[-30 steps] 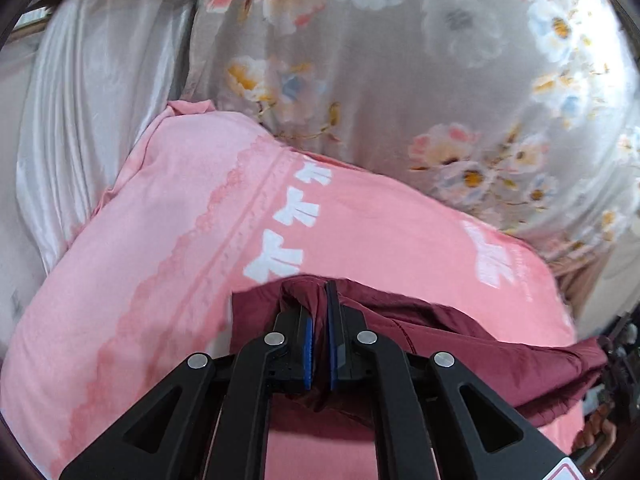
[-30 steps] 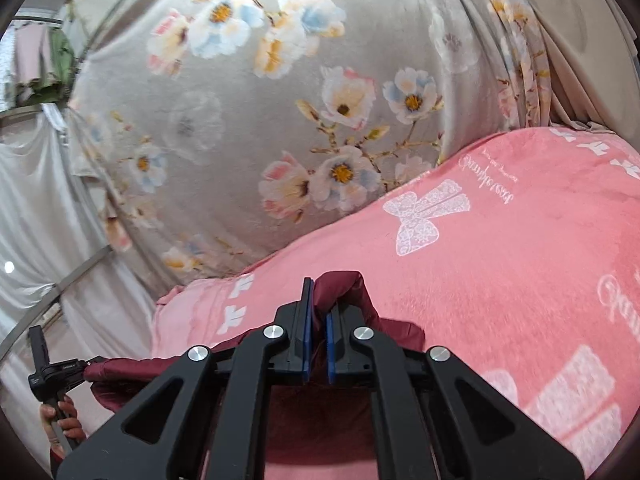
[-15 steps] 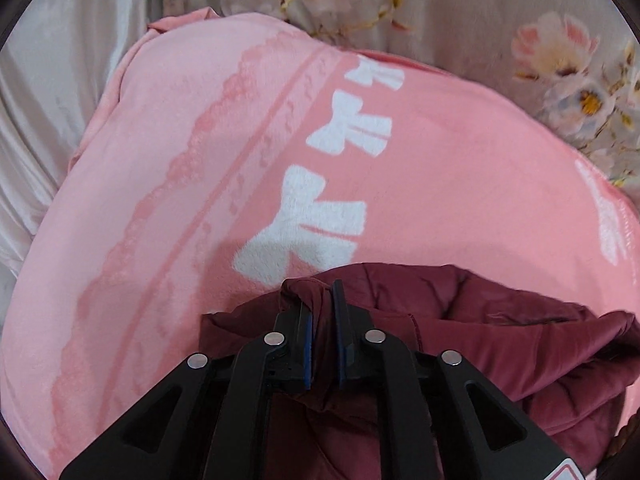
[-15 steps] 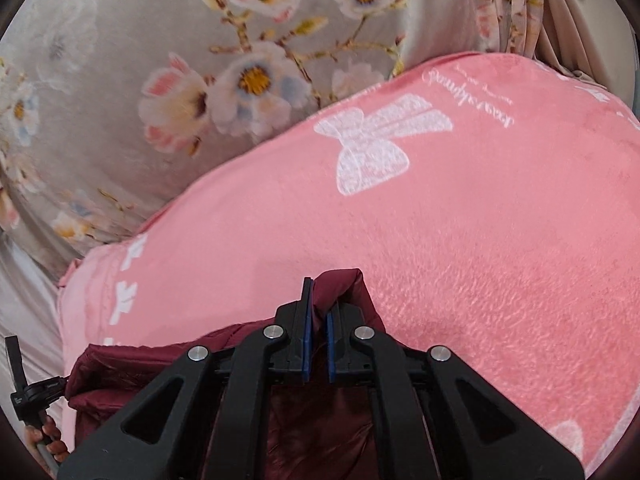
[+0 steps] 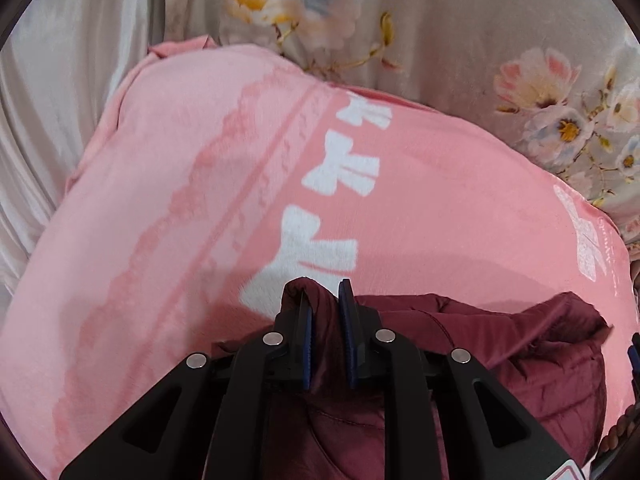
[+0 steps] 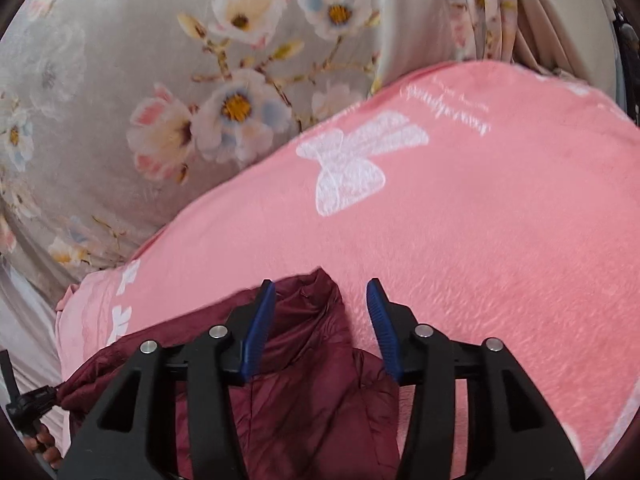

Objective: Fold large clothes

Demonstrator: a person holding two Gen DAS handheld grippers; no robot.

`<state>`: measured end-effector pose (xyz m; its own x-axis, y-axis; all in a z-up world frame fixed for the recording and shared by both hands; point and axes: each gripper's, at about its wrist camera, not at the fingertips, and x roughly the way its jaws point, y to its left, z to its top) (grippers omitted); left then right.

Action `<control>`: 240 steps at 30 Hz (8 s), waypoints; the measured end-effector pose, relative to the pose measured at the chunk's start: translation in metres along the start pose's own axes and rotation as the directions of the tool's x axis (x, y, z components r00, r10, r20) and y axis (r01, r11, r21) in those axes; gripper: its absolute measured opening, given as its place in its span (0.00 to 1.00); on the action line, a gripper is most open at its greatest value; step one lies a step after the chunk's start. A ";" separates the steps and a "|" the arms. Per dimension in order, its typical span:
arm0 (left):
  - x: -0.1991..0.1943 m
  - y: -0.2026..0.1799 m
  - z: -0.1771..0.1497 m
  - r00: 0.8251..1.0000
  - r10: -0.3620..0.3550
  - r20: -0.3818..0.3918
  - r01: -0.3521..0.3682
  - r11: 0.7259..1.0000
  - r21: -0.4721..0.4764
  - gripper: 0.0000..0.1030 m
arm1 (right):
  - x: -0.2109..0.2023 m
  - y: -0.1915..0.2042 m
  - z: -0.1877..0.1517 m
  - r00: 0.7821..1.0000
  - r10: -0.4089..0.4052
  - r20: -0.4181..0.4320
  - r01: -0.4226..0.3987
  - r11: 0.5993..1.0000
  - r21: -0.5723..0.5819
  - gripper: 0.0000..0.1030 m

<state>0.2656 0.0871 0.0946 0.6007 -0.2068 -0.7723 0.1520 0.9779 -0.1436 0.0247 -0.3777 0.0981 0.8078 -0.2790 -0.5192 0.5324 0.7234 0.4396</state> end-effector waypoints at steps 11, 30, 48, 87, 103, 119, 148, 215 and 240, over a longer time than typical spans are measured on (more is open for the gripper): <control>-0.033 -0.023 0.011 0.951 0.213 0.226 -0.242 0.964 0.110 0.86 | 0.010 0.128 -0.055 0.982 0.104 -0.156 -0.156 0.916 -0.370 0.46; 0.047 -0.135 -0.033 0.997 0.039 -0.072 -0.017 0.960 0.280 0.48 | 0.106 0.197 -0.102 0.921 -0.013 -0.390 -0.195 0.851 -0.488 0.00; 0.097 -0.142 -0.051 0.998 0.068 0.016 -0.070 0.969 0.237 0.50 | 0.144 0.186 -0.122 0.941 -0.038 -0.335 -0.131 0.875 -0.467 0.00; 0.092 -0.018 -0.031 0.973 0.230 -0.001 -0.229 0.971 0.060 0.67 | 0.125 0.034 -0.055 0.948 -0.217 -0.232 0.152 0.950 -0.272 0.12; 0.095 -0.024 -0.031 0.961 0.275 0.017 -0.276 0.958 0.082 0.70 | 0.125 0.031 -0.055 0.954 -0.195 -0.229 0.139 0.961 -0.240 0.12; -0.028 0.044 -0.104 0.994 0.070 -0.080 -0.080 0.989 -0.123 0.74 | -0.038 0.159 -0.148 0.967 0.027 -0.255 -0.136 0.897 -0.420 0.22; -0.090 0.009 -0.145 0.989 -0.148 0.005 0.148 0.981 -0.123 0.11 | -0.046 0.144 -0.216 0.929 0.061 -0.366 -0.199 0.915 -0.351 0.08; -0.079 -0.234 -0.206 0.990 0.014 -0.142 0.032 0.948 0.315 0.64 | -0.107 -0.039 -0.114 0.968 -0.128 -0.215 0.074 0.967 -0.244 0.04; -0.045 -0.233 -0.217 0.989 -0.019 -0.145 0.063 0.951 0.304 0.70 | -0.087 -0.070 -0.121 0.959 -0.080 -0.272 0.044 0.989 -0.138 0.14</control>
<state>0.0326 -0.1251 0.0290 0.4779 -0.2189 -0.8507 0.4209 0.9071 0.0030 -0.1139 -0.3277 0.0235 0.6630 -0.1540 -0.7326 0.5272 0.7908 0.3109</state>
